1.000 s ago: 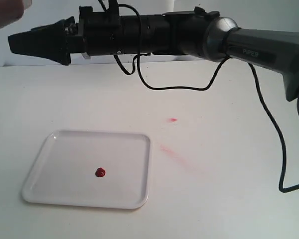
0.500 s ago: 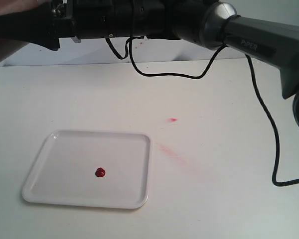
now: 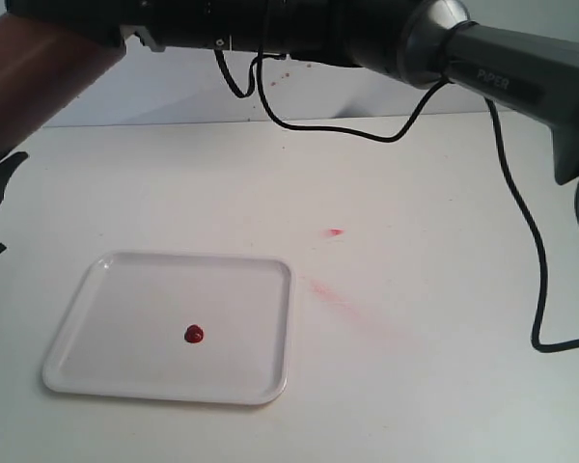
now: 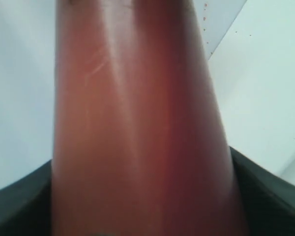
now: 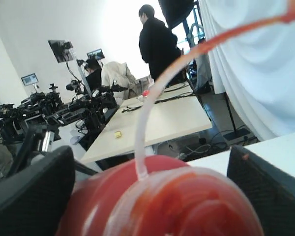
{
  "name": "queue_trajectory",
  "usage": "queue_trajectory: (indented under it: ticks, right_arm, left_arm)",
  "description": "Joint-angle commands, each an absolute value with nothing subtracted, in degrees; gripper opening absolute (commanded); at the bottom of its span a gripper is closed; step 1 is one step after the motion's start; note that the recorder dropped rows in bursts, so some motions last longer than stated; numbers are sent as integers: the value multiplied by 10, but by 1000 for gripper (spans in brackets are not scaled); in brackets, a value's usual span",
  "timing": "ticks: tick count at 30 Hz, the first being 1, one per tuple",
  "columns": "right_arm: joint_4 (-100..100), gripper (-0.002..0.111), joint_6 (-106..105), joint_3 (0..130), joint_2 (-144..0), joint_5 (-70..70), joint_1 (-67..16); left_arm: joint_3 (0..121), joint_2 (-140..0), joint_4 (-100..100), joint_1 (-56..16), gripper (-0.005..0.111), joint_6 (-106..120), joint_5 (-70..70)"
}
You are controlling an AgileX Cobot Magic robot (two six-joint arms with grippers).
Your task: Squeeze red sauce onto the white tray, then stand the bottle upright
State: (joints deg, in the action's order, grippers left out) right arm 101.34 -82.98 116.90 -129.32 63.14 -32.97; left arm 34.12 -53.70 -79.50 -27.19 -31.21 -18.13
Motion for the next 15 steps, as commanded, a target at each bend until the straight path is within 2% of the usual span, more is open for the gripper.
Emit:
queue_trajectory:
  ticks: [1,8,15]
  right_arm:
    - [999,48,-817,1171,-1282,700,-362]
    - [999,26,-820,1171,-1282,700,-387]
    - [995,8,-822,1171,-1282,700,-389]
  left_arm:
    - [361,-560,-876,-279,0,-392,-115]
    - [364,-611,-996,-279,0,-541,-142]
    - [385,-621,-999,-279,0,-591,-168]
